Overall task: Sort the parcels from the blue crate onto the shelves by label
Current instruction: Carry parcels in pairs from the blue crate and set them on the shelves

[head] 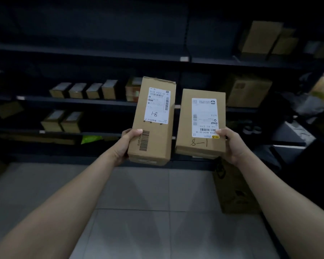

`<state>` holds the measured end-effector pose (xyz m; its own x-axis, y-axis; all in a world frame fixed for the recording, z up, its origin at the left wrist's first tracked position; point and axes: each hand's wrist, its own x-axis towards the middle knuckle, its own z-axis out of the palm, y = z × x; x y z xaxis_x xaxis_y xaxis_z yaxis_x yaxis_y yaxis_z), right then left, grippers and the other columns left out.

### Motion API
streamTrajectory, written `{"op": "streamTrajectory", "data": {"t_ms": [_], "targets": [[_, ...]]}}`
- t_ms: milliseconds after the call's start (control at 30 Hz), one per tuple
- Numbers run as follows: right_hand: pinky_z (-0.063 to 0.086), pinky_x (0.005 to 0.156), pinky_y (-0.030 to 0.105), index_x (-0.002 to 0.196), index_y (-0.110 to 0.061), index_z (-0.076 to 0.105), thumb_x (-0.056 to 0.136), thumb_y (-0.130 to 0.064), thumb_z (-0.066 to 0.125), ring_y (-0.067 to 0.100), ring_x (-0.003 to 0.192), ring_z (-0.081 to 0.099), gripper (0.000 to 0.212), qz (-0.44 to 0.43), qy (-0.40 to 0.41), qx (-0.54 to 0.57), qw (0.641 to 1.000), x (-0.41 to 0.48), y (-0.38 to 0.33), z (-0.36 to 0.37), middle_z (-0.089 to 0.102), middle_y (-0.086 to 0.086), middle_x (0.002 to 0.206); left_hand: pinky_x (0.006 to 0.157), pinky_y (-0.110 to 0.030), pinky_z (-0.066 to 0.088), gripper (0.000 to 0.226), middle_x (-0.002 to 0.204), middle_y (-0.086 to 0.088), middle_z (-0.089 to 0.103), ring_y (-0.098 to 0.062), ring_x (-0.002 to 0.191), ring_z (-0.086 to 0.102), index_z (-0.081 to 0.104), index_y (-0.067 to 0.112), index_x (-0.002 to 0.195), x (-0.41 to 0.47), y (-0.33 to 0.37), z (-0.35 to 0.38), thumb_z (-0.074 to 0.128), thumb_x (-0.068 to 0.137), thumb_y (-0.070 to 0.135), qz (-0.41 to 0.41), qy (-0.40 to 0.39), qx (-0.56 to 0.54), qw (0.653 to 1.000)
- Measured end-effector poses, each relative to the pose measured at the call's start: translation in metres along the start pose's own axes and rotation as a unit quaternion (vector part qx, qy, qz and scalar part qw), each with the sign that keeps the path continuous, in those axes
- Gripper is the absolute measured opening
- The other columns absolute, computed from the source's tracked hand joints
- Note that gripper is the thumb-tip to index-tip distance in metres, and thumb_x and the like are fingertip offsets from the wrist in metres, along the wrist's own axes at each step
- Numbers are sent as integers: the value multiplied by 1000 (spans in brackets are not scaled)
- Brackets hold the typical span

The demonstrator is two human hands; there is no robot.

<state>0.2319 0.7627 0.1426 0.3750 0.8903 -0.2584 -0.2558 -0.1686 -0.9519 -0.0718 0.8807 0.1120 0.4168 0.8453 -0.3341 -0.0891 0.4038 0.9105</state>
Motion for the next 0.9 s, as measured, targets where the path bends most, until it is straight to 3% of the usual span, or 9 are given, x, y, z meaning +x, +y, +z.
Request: {"op": "streamTrajectory", "data": {"t_ms": [100, 367, 467, 600, 767, 900], "targets": [[57, 74, 40, 130, -15, 54, 90, -18, 49, 34, 108, 63, 41, 17, -31, -15, 999, 36, 4, 45, 66, 15, 122, 97, -50, 46, 98, 129, -19, 58, -37, 118, 56, 42, 11, 136, 10, 8, -45, 74, 52, 49, 5, 38, -16, 999], [54, 88, 46, 118, -24, 61, 85, -18, 53, 28, 100, 68, 34, 68, -133, -43, 988, 143, 29, 170, 73, 7, 111, 80, -38, 53, 80, 129, -18, 58, -32, 111, 60, 41, 10, 137, 47, 18, -151, 67, 67, 39, 6, 133, -72, 988], [54, 85, 44, 112, -27, 63, 84, -17, 54, 26, 93, 70, 31, 81, -167, -45, 982, 186, 40, 210, 75, 4, 105, 79, -37, 53, 77, 131, -19, 57, -31, 109, 59, 40, 8, 138, 68, 23, -188, 67, 71, 37, 0, 163, -74, 984], [56, 78, 41, 111, -24, 64, 82, -19, 56, 25, 90, 70, 31, 115, -198, -62, 972, 242, 50, 256, 75, 5, 101, 78, -37, 52, 56, 130, -18, 59, -30, 105, 60, 46, 11, 135, 101, 33, -232, 59, 87, 36, -30, 195, -56, 979], [52, 90, 45, 117, -21, 63, 80, -21, 59, 27, 95, 67, 37, 160, -225, -118, 954, 298, 68, 304, 74, 6, 104, 80, -40, 53, 80, 128, -17, 60, -32, 107, 61, 44, 14, 136, 128, 34, -283, 67, 67, 47, -78, 236, -43, 968], [52, 80, 39, 120, -18, 63, 79, -24, 61, 29, 97, 65, 41, 196, -225, -174, 939, 324, 84, 334, 72, 9, 108, 65, -33, 54, 64, 111, -13, 69, -26, 88, 67, 54, 14, 129, 138, 25, -324, 65, 76, 50, -145, 227, -18, 963]]}}
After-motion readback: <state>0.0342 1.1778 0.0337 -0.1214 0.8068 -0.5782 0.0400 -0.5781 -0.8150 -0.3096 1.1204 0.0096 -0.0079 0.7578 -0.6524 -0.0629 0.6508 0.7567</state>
